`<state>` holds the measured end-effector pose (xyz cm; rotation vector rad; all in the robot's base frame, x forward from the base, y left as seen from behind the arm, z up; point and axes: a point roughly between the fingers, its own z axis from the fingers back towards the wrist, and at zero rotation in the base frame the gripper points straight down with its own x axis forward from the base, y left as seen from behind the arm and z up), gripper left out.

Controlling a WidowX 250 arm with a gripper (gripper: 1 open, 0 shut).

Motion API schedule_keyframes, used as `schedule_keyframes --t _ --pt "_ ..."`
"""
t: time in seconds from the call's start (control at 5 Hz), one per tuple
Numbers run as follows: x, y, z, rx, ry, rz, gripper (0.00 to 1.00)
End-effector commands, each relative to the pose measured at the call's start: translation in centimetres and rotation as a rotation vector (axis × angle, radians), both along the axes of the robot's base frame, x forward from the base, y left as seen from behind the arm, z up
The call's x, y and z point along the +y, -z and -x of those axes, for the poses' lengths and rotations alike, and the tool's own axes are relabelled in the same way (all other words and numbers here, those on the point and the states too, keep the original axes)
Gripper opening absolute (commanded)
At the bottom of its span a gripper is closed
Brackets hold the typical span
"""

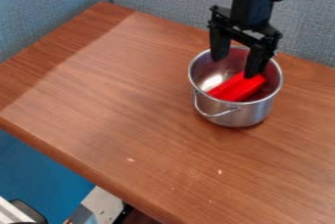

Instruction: Put the red object in the metal pot

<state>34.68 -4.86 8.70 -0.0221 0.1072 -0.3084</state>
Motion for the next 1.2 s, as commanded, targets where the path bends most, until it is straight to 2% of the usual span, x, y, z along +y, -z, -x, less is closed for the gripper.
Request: schedule_keyframes --t 0.0,0.4,1.0 --pt "0.5 -2.4 0.1 -0.063 -0.008 0.017 1.00" --pt "0.8 -3.7 0.5 -0.079 -0.015 0.048 1.00" --pt "0.7 -3.5 0.9 -0.064 -0.015 0.074 1.00"
